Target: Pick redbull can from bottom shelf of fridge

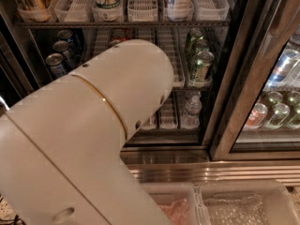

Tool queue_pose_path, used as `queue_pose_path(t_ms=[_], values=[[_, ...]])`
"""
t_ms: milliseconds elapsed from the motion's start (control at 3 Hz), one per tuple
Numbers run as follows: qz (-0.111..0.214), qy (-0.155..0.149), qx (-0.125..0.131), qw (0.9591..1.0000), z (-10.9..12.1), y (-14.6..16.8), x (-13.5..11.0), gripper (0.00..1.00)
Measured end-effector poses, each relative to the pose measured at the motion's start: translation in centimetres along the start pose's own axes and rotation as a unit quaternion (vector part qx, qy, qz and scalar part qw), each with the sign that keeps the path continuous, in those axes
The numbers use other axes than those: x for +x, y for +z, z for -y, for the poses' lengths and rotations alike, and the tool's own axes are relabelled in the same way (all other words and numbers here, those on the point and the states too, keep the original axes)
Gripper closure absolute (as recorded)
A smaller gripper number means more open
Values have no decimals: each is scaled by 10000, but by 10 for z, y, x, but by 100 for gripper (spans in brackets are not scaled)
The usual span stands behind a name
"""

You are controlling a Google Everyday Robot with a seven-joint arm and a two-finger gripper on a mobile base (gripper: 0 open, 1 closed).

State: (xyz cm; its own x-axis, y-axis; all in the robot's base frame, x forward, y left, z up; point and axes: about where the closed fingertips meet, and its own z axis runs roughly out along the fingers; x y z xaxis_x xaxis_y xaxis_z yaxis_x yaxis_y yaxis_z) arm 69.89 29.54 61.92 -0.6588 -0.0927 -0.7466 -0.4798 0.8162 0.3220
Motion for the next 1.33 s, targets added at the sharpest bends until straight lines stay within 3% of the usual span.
queue_pose_path(t_ms=[333, 1333], values=[[0, 0, 0, 10000, 0, 0, 0, 100], [109, -145, -590, 9981, -27, -39, -8, 100]])
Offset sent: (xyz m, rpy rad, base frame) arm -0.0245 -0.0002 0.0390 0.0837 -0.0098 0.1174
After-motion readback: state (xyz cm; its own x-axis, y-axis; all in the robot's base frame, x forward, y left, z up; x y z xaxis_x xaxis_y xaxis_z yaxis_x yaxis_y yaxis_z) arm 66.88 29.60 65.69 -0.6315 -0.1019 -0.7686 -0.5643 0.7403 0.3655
